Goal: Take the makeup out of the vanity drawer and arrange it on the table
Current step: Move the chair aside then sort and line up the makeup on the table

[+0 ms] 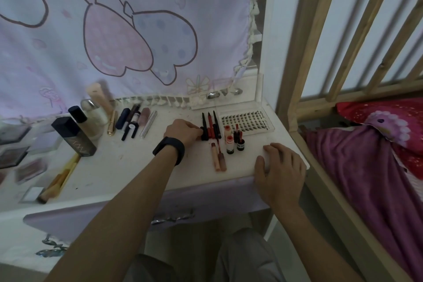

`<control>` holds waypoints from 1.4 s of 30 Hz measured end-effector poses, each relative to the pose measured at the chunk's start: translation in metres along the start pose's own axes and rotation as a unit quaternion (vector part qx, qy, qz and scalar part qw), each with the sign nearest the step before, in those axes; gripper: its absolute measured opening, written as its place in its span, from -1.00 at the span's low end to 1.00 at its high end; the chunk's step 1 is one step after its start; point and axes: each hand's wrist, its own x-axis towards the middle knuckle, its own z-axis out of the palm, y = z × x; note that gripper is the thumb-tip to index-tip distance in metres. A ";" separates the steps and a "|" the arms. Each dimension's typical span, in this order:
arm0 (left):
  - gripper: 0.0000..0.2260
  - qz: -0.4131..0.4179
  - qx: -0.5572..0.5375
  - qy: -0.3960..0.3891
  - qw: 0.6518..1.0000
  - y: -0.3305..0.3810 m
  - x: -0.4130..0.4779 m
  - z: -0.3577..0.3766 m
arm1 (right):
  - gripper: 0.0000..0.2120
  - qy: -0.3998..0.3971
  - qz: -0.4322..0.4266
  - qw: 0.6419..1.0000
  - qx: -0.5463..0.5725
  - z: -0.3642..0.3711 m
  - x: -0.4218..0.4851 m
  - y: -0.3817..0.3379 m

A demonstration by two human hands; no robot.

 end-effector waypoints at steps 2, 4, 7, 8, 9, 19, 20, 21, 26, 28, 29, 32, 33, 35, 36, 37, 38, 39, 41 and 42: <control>-0.84 0.002 -0.002 -0.001 1.000 -0.001 -0.001 -0.002 | -0.62 0.000 -0.001 1.000 -0.002 0.000 0.000 0.001; -0.84 0.008 0.000 -0.002 1.000 -0.002 -0.004 -0.006 | -0.63 0.002 -0.002 1.000 -0.004 0.000 0.000 0.001; -0.91 0.026 0.018 0.003 0.999 -0.007 -0.012 -0.015 | -0.63 -0.012 -0.005 1.000 -0.006 -0.004 0.000 -0.001; -0.91 0.033 0.021 0.005 0.999 -0.010 -0.016 -0.019 | -0.62 -0.021 -0.006 1.000 -0.007 -0.007 0.000 -0.002; -0.88 0.041 0.025 0.008 0.999 -0.014 -0.020 -0.023 | -0.60 -0.032 -0.007 0.999 -0.005 -0.010 0.001 -0.002; -0.77 0.085 0.153 0.114 0.978 -0.087 -0.052 -0.070 | -0.76 -0.010 -0.185 0.973 0.139 -0.021 -0.024 -0.077; -0.76 0.082 0.164 0.119 0.976 -0.094 -0.050 -0.075 | -0.77 -0.018 -0.214 0.963 0.163 -0.015 -0.028 -0.094; -0.73 0.079 0.174 0.120 0.974 -0.099 -0.048 -0.079 | -0.78 -0.033 -0.241 0.954 0.178 -0.009 -0.031 -0.110; -0.62 0.092 0.235 0.105 0.962 -0.108 -0.031 -0.095 | -0.79 -0.150 -0.311 0.925 0.157 0.023 -0.034 -0.157; -0.59 0.113 0.268 0.091 0.953 -0.107 -0.023 -0.097 | -0.76 -0.155 -0.330 0.920 0.142 0.032 -0.035 -0.158; -0.58 0.124 0.288 0.087 0.946 -0.106 -0.018 -0.098 | -0.74 -0.147 -0.336 0.920 0.137 0.035 -0.036 -0.157; -0.59 0.148 0.390 0.089 0.905 -0.101 -0.007 -0.099 | -0.71 -0.127 -0.332 0.925 0.134 0.042 -0.040 -0.152; -0.61 0.150 0.418 0.087 0.892 -0.100 -0.005 -0.098 | -0.71 -0.125 -0.328 0.926 0.137 0.043 -0.041 -0.151; -0.64 0.132 0.437 0.085 0.886 -0.097 -0.002 -0.097 | -0.71 -0.122 -0.322 0.928 0.141 0.043 -0.041 -0.152; -0.63 0.122 0.433 0.092 0.889 -0.095 -0.002 -0.096 | -0.71 -0.120 -0.321 0.929 0.143 0.043 -0.041 -0.153; -0.62 0.116 0.426 0.103 0.891 -0.094 -0.001 -0.096 | -0.71 -0.117 -0.319 0.929 0.145 0.043 -0.042 -0.154; -0.59 0.114 0.417 0.110 0.895 -0.093 -0.001 -0.095 | -0.72 -0.116 -0.318 0.930 0.147 0.042 -0.041 -0.154; -0.53 0.115 0.403 0.112 0.901 -0.092 0.000 -0.094 | -0.72 -0.115 -0.317 0.930 0.147 0.042 -0.042 -0.155; -0.36 0.114 0.364 0.107 0.918 -0.090 0.000 -0.094 | -0.72 -0.113 -0.316 0.930 0.148 0.041 -0.042 -0.155; -0.37 0.102 0.347 0.107 0.926 -0.089 0.000 -0.094 | -0.72 -0.114 -0.315 0.930 0.148 0.041 -0.042 -0.155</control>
